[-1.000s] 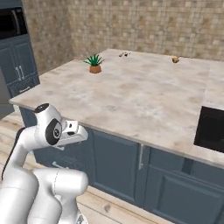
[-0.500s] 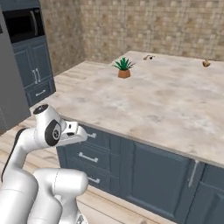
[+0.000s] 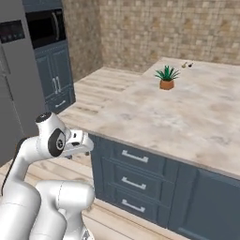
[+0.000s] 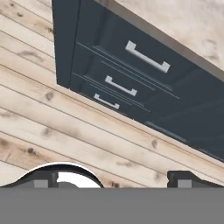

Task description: Pick up the metallic utensils from the counter and place them in the open drawer. Make sure not to pick up any wooden utensils.

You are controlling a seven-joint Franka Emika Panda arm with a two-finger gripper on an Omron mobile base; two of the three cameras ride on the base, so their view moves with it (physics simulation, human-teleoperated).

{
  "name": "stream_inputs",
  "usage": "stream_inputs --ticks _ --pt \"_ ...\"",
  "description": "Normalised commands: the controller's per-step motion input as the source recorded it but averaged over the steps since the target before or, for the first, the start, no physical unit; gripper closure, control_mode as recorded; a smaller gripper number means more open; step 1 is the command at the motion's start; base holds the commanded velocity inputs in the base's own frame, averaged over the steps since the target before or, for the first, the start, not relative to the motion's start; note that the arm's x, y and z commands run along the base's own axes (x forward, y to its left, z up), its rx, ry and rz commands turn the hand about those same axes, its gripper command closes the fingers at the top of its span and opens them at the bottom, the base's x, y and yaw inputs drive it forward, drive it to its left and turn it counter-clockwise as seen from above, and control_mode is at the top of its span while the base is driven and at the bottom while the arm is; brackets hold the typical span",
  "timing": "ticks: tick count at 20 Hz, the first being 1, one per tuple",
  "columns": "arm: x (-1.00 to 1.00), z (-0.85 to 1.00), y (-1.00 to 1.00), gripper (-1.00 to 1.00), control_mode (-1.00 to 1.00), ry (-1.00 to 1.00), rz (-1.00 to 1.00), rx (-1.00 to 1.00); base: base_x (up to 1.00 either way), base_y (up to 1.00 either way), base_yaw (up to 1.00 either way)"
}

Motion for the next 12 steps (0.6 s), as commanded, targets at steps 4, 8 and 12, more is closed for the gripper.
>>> stream_inputs --ticks 4,8,12 --pt "0.00 0.00 0.00 -1.00 1.00 0.00 0.00 0.00 0.12 1.00 -0.01" --pt "0.00 0.00 0.00 -1.00 1.00 0.00 0.00 0.00 0.27 1.00 -0.06" --pt "0.00 0.00 0.00 -1.00 1.00 0.00 0.00 0.00 0.80 1.00 -0.20"
